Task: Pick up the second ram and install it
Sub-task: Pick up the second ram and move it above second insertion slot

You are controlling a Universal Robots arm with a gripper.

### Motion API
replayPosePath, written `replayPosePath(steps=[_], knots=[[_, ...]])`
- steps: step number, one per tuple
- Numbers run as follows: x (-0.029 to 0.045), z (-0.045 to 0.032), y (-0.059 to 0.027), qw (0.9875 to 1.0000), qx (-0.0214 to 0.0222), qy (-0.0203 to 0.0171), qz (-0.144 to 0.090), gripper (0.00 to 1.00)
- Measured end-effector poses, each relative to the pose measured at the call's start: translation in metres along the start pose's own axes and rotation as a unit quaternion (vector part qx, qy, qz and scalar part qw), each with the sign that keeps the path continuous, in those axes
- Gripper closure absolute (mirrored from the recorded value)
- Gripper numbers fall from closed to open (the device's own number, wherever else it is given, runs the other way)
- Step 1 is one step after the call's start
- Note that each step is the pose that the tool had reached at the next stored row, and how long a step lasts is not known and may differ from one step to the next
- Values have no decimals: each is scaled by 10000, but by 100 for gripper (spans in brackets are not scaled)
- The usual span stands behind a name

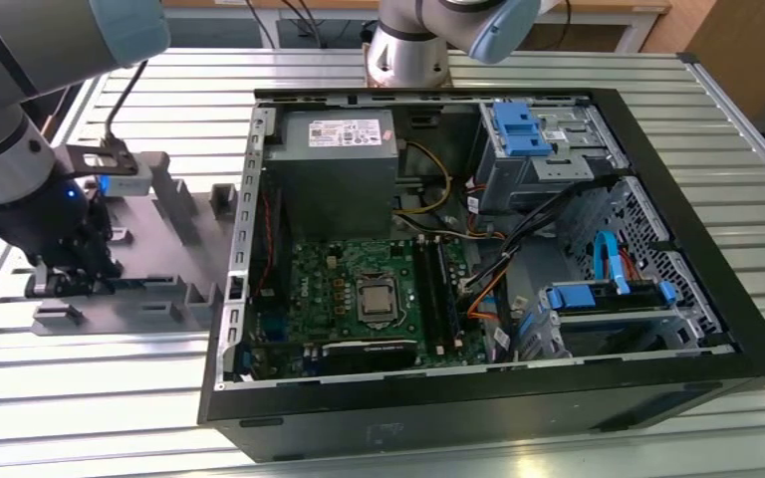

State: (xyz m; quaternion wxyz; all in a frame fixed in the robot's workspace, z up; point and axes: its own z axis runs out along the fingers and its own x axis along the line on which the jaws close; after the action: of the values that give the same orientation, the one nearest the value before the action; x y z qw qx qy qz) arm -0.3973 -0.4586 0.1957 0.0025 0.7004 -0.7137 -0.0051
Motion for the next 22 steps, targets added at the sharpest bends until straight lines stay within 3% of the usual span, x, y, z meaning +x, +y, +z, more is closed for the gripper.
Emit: replayPosePath(steps=[1,9,10,16,22], knots=[[0,4,0,10000,0,0,0,71],[0,10,0,10000,0,-15,0,73],[0,11,0,10000,0,-15,0,80],[0,21,0,10000,0,-21,0,80],[0,38,0,10000,-1,-60,-1,80]])
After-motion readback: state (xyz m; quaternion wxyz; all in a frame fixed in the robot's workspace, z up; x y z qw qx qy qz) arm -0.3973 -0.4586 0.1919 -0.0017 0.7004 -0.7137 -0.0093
